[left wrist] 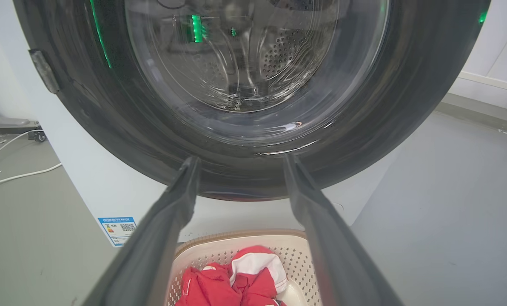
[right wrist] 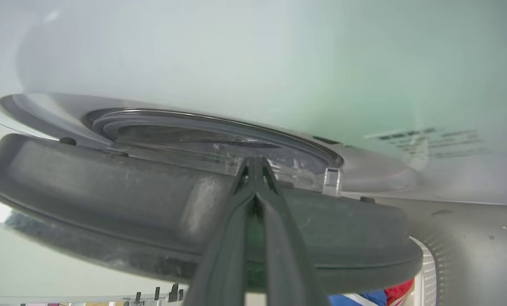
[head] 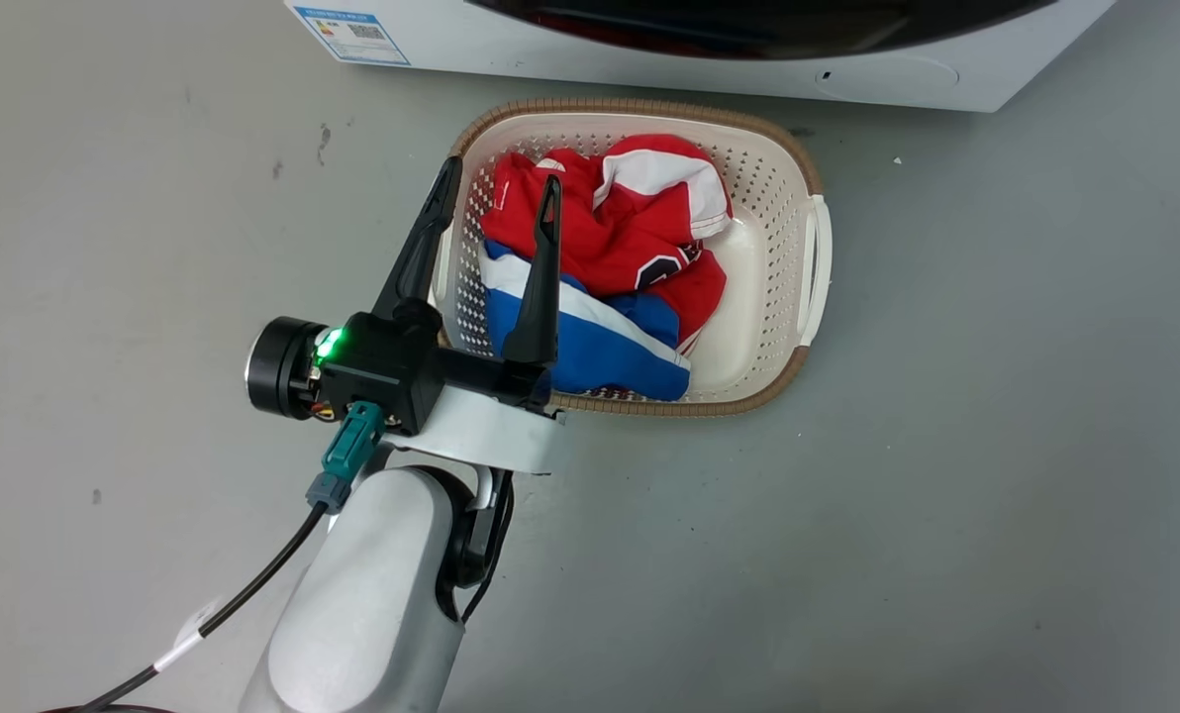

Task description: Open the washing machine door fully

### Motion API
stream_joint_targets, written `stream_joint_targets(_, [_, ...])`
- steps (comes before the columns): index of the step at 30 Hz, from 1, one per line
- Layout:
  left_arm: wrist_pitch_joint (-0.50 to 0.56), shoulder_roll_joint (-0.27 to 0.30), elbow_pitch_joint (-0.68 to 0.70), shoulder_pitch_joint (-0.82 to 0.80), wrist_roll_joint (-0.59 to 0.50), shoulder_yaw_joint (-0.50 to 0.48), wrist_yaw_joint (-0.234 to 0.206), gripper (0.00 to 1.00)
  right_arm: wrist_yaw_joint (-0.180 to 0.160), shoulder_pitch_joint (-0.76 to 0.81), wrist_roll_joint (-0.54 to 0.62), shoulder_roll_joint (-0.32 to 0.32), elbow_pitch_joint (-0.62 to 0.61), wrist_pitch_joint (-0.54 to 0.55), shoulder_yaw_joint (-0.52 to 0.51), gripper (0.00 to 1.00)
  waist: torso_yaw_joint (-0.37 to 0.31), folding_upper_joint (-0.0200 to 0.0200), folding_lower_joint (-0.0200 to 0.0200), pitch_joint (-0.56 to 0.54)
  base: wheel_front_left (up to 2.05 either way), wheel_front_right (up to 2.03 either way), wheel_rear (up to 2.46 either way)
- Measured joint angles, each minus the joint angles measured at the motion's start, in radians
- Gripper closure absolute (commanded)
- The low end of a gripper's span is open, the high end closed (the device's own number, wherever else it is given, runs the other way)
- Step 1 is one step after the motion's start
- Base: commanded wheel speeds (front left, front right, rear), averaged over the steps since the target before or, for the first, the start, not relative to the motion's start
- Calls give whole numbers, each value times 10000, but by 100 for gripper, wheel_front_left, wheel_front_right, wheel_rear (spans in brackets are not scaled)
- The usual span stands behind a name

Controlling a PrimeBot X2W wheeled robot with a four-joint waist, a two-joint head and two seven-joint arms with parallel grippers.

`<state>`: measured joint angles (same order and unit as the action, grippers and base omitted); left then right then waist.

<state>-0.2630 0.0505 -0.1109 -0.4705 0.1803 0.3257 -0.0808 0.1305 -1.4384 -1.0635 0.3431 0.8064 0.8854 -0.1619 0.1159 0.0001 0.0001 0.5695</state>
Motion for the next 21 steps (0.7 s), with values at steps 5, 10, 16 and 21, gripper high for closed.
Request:
stream_joint_targets(5, [0,0,-92,2,0,-38,12,0,0,421,-184,-92,-255,748,-44,100,-71,0,0,-174,0,0,0])
stream_joint_targets(10, [0,0,-203,94,21,-94,65,0,0,1102,-297,-207,-617,1446,-48,100,-138,0,0,-484,0,0,0])
stream_joint_targets(16, [0,0,-410,495,165,-249,123,0,0,2461,-468,-493,-1423,2556,56,100,-212,0,-1,-1237,0,0,0])
stream_joint_targets(21, [0,0,-564,1078,230,-407,253,0,2,3735,-443,-1133,-2366,3492,347,100,-209,0,-1,-2020,0,0,0])
